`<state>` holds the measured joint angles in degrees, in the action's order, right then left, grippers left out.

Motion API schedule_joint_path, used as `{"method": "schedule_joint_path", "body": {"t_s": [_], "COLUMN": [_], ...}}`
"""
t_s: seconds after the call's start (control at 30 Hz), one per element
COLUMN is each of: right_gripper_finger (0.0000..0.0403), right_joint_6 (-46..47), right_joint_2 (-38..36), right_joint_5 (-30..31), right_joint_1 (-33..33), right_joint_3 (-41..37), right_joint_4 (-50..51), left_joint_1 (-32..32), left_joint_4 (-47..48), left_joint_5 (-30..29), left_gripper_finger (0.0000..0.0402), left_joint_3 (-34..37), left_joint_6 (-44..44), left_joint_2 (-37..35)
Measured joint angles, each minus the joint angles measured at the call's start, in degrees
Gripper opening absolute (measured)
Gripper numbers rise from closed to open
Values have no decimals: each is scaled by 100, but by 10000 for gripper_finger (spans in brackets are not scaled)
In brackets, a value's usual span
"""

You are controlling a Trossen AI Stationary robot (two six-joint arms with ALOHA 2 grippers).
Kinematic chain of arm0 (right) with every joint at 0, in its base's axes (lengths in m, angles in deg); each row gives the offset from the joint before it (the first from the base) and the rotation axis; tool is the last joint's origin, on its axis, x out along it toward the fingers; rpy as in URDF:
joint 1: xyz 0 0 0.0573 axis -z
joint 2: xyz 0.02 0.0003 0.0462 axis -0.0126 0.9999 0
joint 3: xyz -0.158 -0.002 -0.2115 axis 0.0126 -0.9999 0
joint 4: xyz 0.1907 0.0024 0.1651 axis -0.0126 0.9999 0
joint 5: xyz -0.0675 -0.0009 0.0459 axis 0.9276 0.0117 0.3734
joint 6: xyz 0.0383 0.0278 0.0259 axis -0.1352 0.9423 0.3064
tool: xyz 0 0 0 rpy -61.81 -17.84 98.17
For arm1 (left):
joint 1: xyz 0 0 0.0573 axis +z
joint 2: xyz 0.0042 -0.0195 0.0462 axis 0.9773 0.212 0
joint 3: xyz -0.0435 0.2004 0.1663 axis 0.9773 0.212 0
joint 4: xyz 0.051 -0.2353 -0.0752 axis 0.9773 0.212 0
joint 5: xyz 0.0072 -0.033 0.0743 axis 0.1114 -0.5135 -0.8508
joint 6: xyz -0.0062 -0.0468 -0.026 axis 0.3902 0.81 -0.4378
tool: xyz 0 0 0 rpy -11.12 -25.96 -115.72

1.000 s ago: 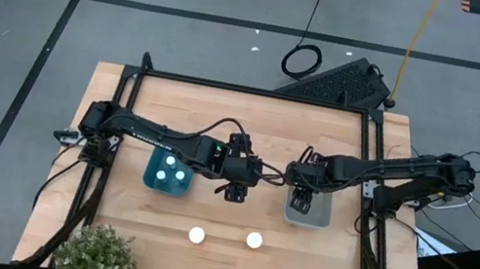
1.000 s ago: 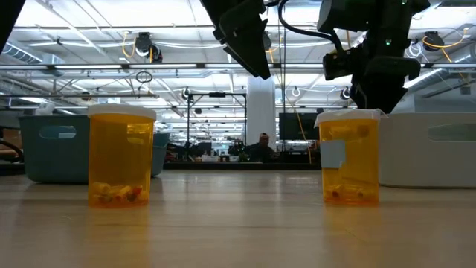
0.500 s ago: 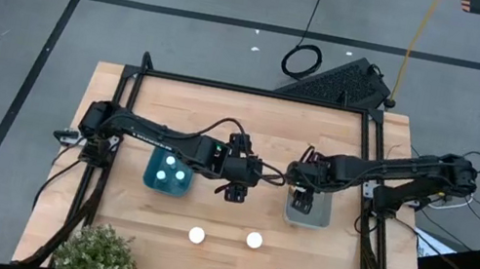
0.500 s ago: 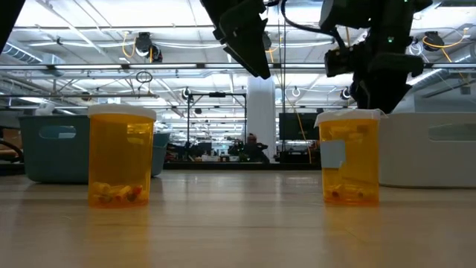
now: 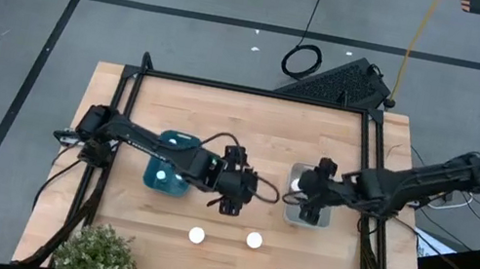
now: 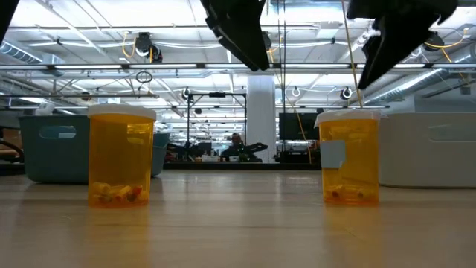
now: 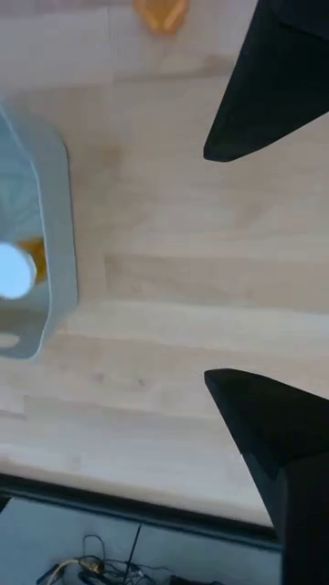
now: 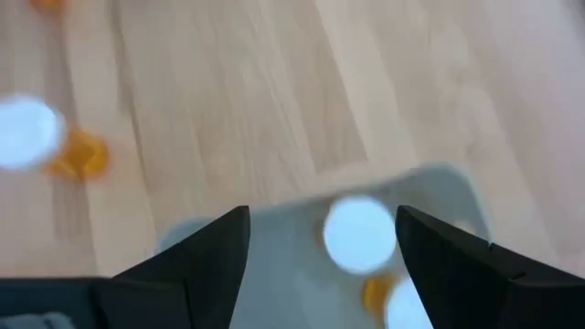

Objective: Pick and place medicine bottles into bin by pill shape (circle, oval)
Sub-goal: Put the orange pill bottle into the gray bin

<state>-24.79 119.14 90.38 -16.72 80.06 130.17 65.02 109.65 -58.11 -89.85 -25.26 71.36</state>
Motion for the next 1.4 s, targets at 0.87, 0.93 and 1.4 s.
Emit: {"method": "schedule_joint_path", "body": {"t_s": [0.87, 0.93, 1.4], "right_gripper_finger": [270, 270, 270], "right_joint_6": [-340, -360, -614], "right_joint_2": [238, 329, 1099], "right_joint_5": [146, 139, -38], "right_joint_1": [-940, -940, -938], "right_joint_3": [4, 4, 7], "right_joint_4": [-2203, -2217, -3345], "left_joint_1": [-3010, -3067, -3050], "left_joint_4": [129, 146, 1919], "left_joint_5": [-1768, -1768, -2327], "left_gripper_finger": [394, 394, 366], "left_joint_3": [588, 588, 588], "left_joint_6": [2910, 2908, 3760], "left_joint_2": [0, 0, -188]}}
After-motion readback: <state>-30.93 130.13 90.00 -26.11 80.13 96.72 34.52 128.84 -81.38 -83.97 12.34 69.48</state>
